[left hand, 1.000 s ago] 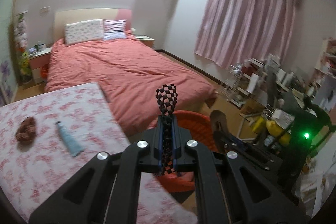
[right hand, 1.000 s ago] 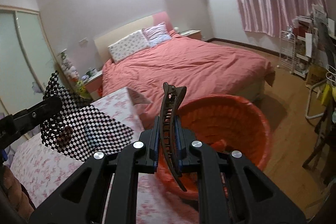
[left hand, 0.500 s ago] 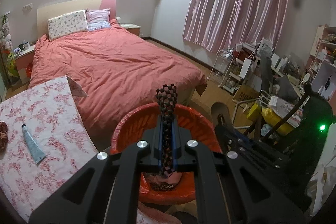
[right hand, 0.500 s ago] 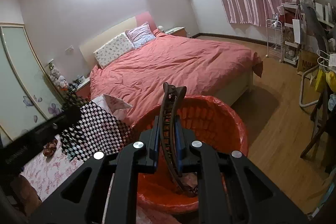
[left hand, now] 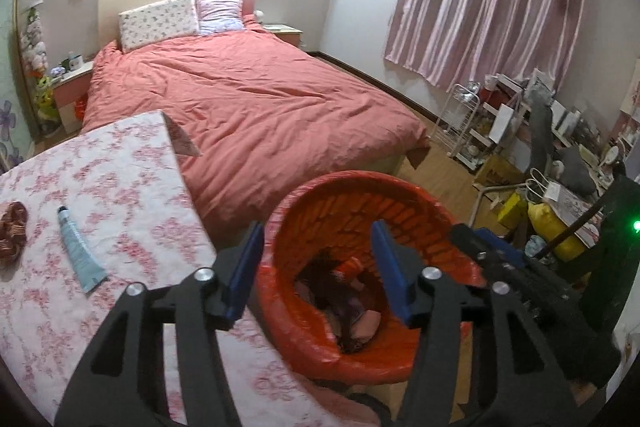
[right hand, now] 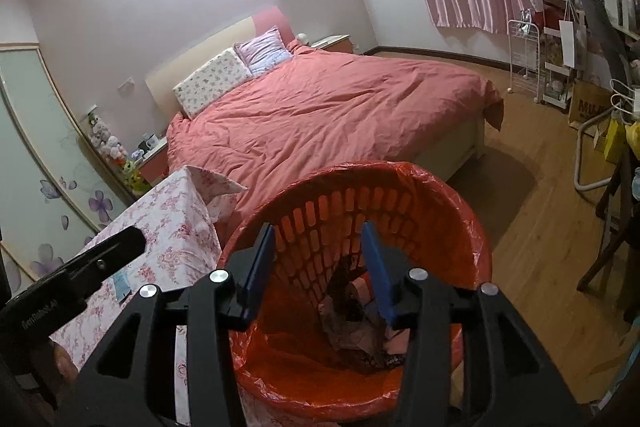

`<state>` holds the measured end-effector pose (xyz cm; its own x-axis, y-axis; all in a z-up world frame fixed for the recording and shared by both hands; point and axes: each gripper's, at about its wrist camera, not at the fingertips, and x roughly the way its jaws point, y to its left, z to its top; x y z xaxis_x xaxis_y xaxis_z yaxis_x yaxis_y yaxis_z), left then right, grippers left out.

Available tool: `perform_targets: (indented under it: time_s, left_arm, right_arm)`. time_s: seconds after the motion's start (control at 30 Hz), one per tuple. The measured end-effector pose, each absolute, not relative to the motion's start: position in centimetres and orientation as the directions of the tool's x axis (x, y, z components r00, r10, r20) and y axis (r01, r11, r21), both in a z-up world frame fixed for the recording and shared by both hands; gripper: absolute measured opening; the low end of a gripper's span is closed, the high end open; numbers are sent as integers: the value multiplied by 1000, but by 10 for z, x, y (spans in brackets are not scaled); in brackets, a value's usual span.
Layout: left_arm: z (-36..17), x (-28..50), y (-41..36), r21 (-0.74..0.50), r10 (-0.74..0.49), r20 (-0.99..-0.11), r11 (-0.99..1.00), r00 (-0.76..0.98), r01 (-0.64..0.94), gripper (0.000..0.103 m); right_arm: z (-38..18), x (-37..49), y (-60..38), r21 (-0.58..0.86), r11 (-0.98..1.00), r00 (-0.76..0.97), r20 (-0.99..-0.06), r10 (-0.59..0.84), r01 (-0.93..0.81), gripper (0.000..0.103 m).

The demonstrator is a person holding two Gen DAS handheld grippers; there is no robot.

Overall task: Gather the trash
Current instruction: 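Carry the mesh pad and hair clip over the orange basket and open both tools, then move both tools back over the scrunchie and blue tube on the bed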

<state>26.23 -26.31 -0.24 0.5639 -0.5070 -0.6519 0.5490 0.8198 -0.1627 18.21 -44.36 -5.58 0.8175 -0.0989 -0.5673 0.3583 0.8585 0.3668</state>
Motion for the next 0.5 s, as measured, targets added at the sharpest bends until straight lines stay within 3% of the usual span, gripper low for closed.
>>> perform_targets:
  time_s: [0.17,0.27,0.5]
  left_arm:
    - [0,262,-235,-118,-441,-650,863,619,491,84]
    - [-1,262,-210,-73,-382,-648,893,659,445,93]
    - [-14,279,-137,-38,-247,-697,950,674,309,99]
  right_arm:
    - [-47,182,-433,336,872,819,-561,-119,357,59]
    - [-41,185,-419,307,886,821,-557,-130,349,65]
    - [-37,196,-384,247,919,814,-568,-121,309,68]
